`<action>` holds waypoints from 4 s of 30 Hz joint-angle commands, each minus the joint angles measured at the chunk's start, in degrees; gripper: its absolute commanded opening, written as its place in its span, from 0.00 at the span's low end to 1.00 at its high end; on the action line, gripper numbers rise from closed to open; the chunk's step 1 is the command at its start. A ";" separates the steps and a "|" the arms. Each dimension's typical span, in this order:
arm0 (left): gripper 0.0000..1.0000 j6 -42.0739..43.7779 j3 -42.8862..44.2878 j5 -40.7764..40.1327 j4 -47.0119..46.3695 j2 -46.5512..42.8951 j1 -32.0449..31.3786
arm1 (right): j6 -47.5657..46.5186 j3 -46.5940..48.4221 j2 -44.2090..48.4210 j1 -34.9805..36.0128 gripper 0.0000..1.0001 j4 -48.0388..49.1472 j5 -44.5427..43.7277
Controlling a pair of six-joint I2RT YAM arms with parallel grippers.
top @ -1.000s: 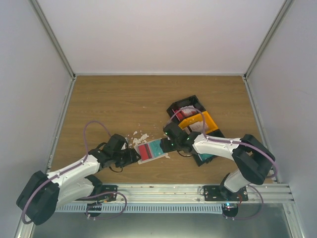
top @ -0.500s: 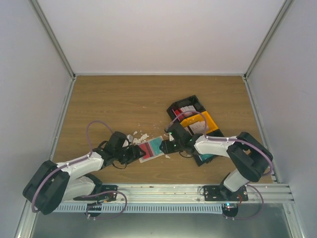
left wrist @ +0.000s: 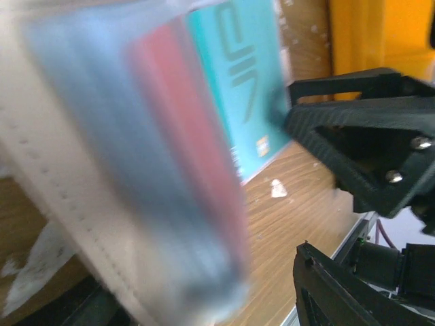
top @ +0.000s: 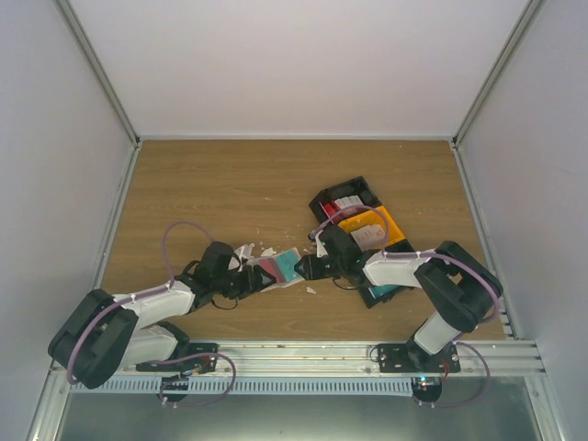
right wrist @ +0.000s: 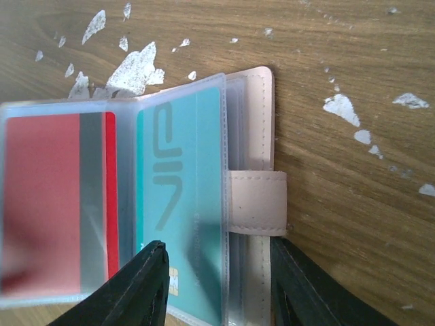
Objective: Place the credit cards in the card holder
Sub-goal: Close the card holder at the center of the board.
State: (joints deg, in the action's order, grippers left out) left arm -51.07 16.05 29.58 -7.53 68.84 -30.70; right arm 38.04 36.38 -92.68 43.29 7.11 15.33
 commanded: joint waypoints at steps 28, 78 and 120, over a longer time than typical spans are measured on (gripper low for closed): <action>0.34 7.55 18.15 6.00 -13.31 21.87 -5.09 | 2.81 -1.05 10.86 0.17 0.46 -14.62 -15.98; 0.51 -1.12 11.67 -6.10 -5.03 19.19 -3.59 | -3.14 3.67 -5.99 0.09 0.14 -10.41 -1.96; 0.00 8.21 17.58 17.86 1.82 5.76 0.64 | -12.63 -10.46 30.94 -4.93 0.40 -1.07 -0.04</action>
State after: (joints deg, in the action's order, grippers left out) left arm -45.08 30.68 41.91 -13.10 78.70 -31.09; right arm 30.22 28.51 -65.80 38.30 3.66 12.84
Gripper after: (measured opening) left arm 0.105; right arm 0.393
